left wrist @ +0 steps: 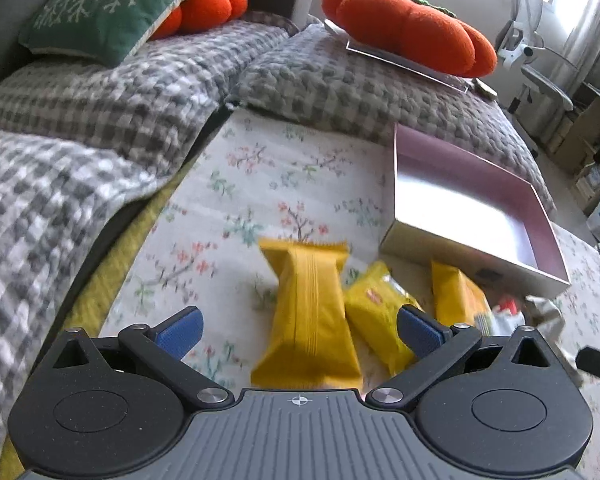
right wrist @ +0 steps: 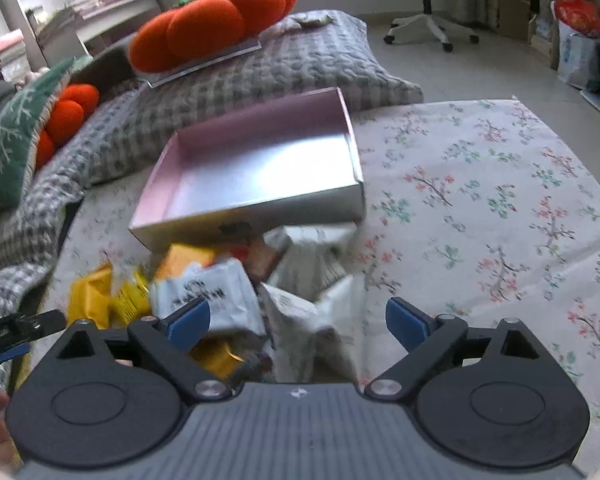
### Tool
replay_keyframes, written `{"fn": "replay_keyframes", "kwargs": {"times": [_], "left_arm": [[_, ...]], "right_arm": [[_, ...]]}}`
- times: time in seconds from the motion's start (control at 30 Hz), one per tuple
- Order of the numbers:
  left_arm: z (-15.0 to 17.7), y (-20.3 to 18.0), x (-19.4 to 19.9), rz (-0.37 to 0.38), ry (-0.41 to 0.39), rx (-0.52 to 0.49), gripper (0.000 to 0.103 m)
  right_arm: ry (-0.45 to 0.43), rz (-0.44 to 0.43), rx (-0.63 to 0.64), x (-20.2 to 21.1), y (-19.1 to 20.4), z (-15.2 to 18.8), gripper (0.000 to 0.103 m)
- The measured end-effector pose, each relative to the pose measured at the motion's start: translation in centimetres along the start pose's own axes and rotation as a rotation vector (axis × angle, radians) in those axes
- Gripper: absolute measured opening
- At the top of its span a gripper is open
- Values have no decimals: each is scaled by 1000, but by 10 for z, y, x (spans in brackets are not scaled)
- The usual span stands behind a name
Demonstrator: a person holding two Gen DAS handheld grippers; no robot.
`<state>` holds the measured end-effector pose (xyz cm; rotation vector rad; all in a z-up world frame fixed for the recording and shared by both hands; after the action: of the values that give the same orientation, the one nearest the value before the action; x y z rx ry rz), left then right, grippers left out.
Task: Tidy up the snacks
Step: 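Grasp the yellow pillow-shaped bag with the left tool while the right tool reaches toward a white paper snack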
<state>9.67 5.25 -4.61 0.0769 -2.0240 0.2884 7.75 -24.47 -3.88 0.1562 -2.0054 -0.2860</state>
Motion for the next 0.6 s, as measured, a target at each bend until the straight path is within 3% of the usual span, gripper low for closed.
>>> {"fn": "replay_keyframes", "kwargs": {"times": [0.23,0.37,0.6], "left_arm": [[-5,0,-29,-22,46,-2,102],[-3,3,-39,0,70,2,101],[2,5,-46,16,81,-1,101]], "right_arm": [[-19,72,51,-9,8,-7,91],[-41,61,76,-8,14,-12,89],[-30,137,86,-14,10,-11,89]]}}
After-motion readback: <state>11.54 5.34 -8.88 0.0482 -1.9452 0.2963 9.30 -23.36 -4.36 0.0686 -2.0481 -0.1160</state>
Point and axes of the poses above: each gripper's, at about its wrist camera, not at the fingertips, and x roughly against the way its jaws point, y to its left, z to its underside, the point moved 4 cm from there along -x, roughly the way its jaws point, and after that the axes turned 13 degrees about y, right-handed, at the moved point
